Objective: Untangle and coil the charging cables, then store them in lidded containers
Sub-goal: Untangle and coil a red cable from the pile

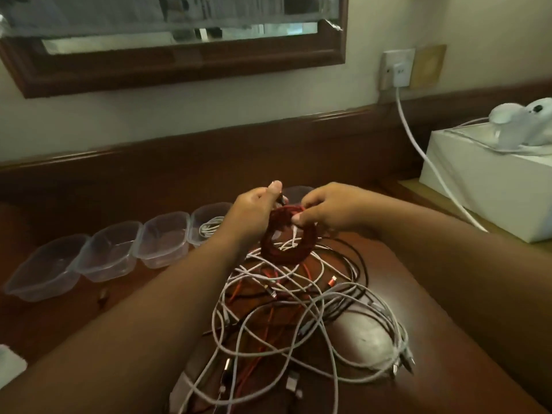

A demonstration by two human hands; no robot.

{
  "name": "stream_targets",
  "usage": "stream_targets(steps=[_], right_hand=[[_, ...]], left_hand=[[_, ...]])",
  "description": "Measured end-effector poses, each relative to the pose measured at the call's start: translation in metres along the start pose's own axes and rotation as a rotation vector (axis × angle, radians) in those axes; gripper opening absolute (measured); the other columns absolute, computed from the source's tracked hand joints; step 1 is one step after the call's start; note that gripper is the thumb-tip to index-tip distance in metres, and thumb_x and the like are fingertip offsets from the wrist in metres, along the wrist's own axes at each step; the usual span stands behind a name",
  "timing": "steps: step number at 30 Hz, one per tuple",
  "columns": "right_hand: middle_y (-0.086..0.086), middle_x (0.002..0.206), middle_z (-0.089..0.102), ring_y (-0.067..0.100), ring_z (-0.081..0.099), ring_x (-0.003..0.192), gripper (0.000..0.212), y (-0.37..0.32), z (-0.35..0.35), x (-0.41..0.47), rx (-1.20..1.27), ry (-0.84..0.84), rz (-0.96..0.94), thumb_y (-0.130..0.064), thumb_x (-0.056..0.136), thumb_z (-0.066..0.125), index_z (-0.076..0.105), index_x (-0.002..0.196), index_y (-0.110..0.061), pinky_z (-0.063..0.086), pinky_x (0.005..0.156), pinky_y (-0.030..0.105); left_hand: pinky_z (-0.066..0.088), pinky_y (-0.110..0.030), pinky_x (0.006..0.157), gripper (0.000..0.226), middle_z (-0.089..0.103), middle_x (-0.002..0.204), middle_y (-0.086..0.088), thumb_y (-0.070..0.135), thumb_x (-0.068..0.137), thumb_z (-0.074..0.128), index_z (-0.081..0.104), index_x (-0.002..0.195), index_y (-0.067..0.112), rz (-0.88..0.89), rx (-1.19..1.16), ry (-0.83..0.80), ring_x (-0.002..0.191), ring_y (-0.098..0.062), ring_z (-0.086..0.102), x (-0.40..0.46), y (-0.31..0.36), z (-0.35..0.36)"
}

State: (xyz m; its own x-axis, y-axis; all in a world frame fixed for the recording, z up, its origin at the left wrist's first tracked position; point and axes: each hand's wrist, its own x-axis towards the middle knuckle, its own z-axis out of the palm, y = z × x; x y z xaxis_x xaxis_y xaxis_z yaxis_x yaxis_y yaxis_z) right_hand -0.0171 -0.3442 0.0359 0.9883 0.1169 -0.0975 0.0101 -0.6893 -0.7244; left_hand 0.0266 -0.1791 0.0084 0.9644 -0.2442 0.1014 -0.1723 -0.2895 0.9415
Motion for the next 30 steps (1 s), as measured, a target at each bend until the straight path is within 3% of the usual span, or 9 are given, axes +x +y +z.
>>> stream_targets(steps=[3,5,8,10,14,17,21,26,30], right_hand=[[0.009,0.078,0.071,0.020,0.066,0.073,0.015,0.016,-0.018,0.029,0.161,0.106,0.064,-0.025,0.093,0.066,0.071,0.092,-0.011,0.053,0.064,0.028],[0.004,0.075,0.068,0.015,0.064,0.069,0.012,0.028,-0.027,0.049,0.236,0.273,0.077,-0.026,0.093,0.066,0.068,0.090,-0.014,0.052,0.058,0.024],[-0.002,0.084,0.067,0.014,0.065,0.079,0.012,0.051,-0.026,0.078,0.017,0.559,0.005,-0.033,0.089,0.071,0.067,0.089,-0.021,0.056,0.067,0.030],[-0.003,0.093,0.061,0.015,0.061,0.085,0.013,0.064,-0.016,0.095,-0.216,0.616,-0.074,-0.033,0.089,0.070,0.065,0.093,-0.021,0.054,0.073,0.033],[-0.001,0.111,0.051,0.017,0.054,0.096,0.025,0.079,0.002,0.119,-0.619,0.480,-0.234,-0.028,0.094,0.063,0.060,0.118,-0.020,0.050,0.079,0.031],[-0.001,0.118,0.051,0.016,0.049,0.103,0.028,0.087,0.008,0.128,-0.780,0.439,-0.313,-0.021,0.095,0.062,0.056,0.122,-0.021,0.051,0.083,0.034],[-0.001,0.118,0.051,0.017,0.049,0.102,0.029,0.094,0.013,0.137,-0.856,0.364,-0.268,-0.016,0.092,0.064,0.056,0.120,-0.022,0.050,0.083,0.032],[-0.002,0.116,0.055,0.016,0.055,0.096,0.018,0.092,0.008,0.142,-0.771,0.222,-0.069,-0.034,0.097,0.057,0.065,0.109,-0.023,0.052,0.081,0.032],[0.003,0.111,0.065,0.018,0.060,0.095,0.024,0.083,0.009,0.132,-0.703,0.141,-0.009,-0.027,0.099,0.048,0.067,0.113,-0.021,0.053,0.081,0.031]], left_hand=[[0.058,-0.041,0.082,0.039,0.073,0.088,-0.011,0.036,0.105,0.042,0.070,0.089,0.014,0.012,0.010,0.073,0.086,-0.025,0.070,0.030,-0.014,-0.002],[0.057,-0.048,0.086,0.027,0.072,0.084,-0.004,0.032,0.102,0.049,0.068,0.086,0.020,0.070,0.184,0.064,0.083,-0.022,0.069,0.045,-0.033,-0.004],[0.057,-0.043,0.081,0.013,0.068,0.088,0.008,0.037,0.095,0.059,0.067,0.096,0.027,0.191,0.599,-0.051,0.083,-0.011,0.064,0.058,-0.055,0.000],[0.057,-0.041,0.079,0.014,0.065,0.094,0.012,0.042,0.092,0.061,0.066,0.098,0.031,0.235,0.782,-0.092,0.087,-0.010,0.062,0.062,-0.061,0.005],[0.054,-0.039,0.078,0.012,0.061,0.098,0.010,0.041,0.090,0.060,0.064,0.097,0.032,0.330,1.007,-0.101,0.091,-0.014,0.059,0.068,-0.070,0.008],[0.050,-0.035,0.075,0.009,0.059,0.099,0.007,0.036,0.091,0.059,0.064,0.095,0.030,0.372,1.051,-0.106,0.092,-0.017,0.058,0.069,-0.072,0.007],[0.050,-0.035,0.079,0.013,0.060,0.103,0.003,0.035,0.091,0.061,0.069,0.097,0.026,0.380,1.027,-0.111,0.096,-0.019,0.058,0.066,-0.072,0.003],[0.045,-0.031,0.077,0.016,0.057,0.101,0.004,0.035,0.093,0.062,0.070,0.098,0.022,0.359,0.970,-0.141,0.092,-0.015,0.054,0.060,-0.071,-0.002],[0.043,-0.029,0.077,0.013,0.052,0.098,0.009,0.038,0.092,0.064,0.066,0.095,0.025,0.332,0.930,-0.162,0.092,-0.012,0.052,0.053,-0.070,-0.005]])
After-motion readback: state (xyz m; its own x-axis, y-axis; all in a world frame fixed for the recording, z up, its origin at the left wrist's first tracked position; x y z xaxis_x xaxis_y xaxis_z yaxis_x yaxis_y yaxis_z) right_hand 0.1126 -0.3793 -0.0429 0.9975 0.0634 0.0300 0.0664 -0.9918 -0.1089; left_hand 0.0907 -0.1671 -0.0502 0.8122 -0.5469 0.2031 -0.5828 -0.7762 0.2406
